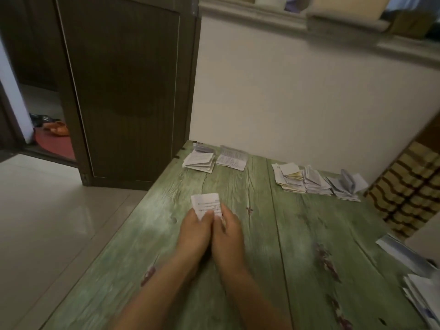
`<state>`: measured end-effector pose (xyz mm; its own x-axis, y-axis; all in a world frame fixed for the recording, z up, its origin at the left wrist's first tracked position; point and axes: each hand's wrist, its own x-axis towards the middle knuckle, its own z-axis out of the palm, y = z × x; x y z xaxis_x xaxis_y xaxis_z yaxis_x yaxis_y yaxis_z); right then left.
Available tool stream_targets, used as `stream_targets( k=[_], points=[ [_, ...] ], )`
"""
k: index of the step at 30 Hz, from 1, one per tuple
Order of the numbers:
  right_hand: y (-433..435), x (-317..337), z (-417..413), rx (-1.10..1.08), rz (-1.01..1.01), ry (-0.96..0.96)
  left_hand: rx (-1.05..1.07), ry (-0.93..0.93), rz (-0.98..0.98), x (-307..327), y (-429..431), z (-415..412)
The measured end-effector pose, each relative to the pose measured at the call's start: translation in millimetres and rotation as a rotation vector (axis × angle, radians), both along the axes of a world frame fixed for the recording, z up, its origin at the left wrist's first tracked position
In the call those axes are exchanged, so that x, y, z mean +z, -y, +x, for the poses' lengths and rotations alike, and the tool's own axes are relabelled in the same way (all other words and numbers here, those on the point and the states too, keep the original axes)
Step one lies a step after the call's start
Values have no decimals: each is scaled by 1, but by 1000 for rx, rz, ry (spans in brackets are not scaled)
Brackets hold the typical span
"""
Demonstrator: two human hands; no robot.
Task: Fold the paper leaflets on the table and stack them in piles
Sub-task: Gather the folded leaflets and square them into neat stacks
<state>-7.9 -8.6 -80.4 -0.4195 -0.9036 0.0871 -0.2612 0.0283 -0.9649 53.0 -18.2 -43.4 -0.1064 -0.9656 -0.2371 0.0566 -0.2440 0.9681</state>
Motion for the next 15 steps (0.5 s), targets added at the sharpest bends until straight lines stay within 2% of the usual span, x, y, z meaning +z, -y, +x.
stream_targets(
  k=[5,7,9,12,15],
  points=[
    [17,22,-18,99,35,49,66,-211,120,-1,28,6],
    [27,32,-26,147,53,52,56,-343,149,1,37,4],
    [47,40,-34,103,47,31,58,-496,219,-3,50,0],
    [95,51,-62,-98,4,-247,42,-647,306,-7,65,-7],
    [152,62,-95,-149,65,-740,-7,-705,322,-11,77,-10]
  ],
)
